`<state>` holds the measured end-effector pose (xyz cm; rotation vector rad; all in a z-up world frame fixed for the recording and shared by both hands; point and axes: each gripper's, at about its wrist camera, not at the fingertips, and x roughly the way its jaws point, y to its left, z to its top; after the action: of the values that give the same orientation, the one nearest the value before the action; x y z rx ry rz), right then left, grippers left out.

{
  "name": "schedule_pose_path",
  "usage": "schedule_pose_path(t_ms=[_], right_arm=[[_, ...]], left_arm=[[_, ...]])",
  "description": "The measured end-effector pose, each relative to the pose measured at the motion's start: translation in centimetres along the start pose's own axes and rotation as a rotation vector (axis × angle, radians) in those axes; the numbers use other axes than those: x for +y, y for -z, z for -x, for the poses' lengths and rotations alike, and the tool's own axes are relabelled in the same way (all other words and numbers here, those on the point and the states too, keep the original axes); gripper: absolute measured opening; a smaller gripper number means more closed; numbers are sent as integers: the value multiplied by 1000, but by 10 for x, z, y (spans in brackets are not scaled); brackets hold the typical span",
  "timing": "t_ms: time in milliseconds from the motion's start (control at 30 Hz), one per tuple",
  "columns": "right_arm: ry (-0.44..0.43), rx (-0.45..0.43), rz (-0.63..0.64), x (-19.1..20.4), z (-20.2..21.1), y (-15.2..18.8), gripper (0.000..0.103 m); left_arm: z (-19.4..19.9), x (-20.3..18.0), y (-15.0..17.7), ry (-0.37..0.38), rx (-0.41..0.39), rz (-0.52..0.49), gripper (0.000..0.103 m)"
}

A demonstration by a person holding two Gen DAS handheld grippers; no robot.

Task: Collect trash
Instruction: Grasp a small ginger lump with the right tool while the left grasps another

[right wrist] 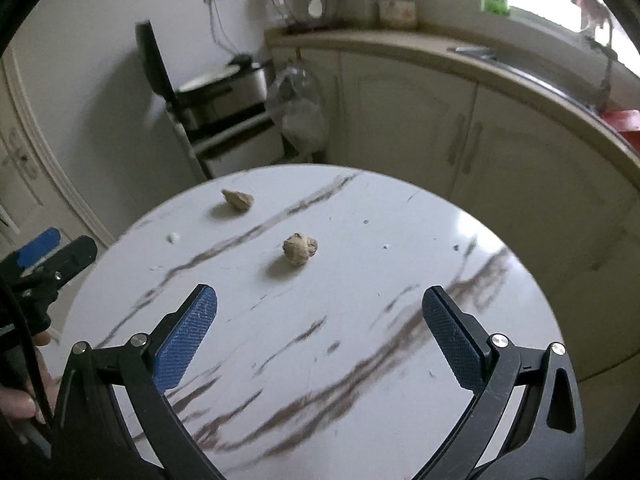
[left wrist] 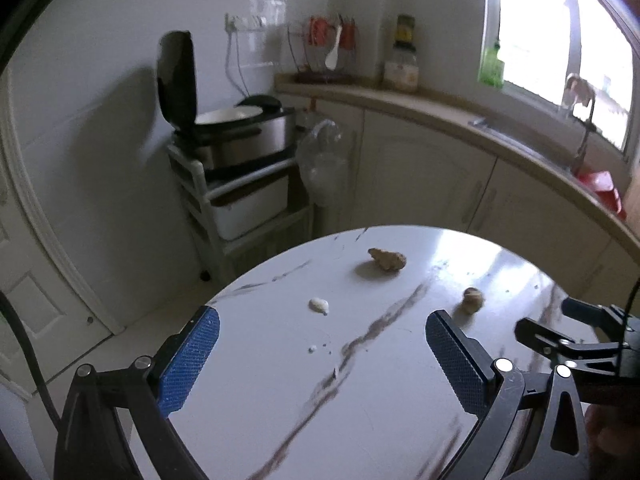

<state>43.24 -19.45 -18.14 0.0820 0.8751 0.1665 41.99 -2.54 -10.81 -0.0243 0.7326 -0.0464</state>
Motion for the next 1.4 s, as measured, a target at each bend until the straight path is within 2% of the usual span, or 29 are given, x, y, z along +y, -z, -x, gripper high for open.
schedule_pose_path(t_ms=[200, 333, 367, 433, 500, 567, 800, 1033, 1133, 1200, 1267, 1333, 1400], right_arm=[[5, 76, 14, 0, -56, -14, 88], [-4, 105, 26, 2, -77, -19, 78], [-12, 114, 32, 3, -82, -19, 73], [2, 104, 68, 7, -85, -20, 67], [12, 93, 99, 11, -86, -19, 55], [-8, 80, 109, 12, -83, -19, 30], [-57, 72, 76, 1, -75, -19, 27], [-83, 57, 60, -9, -67, -24, 27], [-88, 59, 58, -10, -68, -23, 27], [-87, 66, 57, -10, -70, -22, 27], [-94, 76, 58, -10, -72, -21, 27], [-96, 76, 55, -10, -71, -19, 27], [-101, 74, 51, -12, -71, -20, 27]], left_arm=[[-65, -11, -32, -3, 45, -14, 102], [-100, -15, -47, -3, 71, -18, 102], [-108, -17, -51, 0, 77, -20, 102], [-122, -19, -54, 5, 84, -24, 102], [-135, -23, -56, 11, 89, -29, 102], [-147, -27, -59, 16, 95, -34, 102], [-186, -48, -70, 22, 108, -65, 102], [-231, -71, -78, -8, 149, -122, 102], [-244, -78, -82, -9, 166, -137, 95], [-251, -78, -83, 14, 181, -123, 81], [-256, -75, -85, 52, 184, -98, 73], [-258, -76, -87, 67, 176, -109, 59], [-261, -76, -89, 89, 175, -113, 40]])
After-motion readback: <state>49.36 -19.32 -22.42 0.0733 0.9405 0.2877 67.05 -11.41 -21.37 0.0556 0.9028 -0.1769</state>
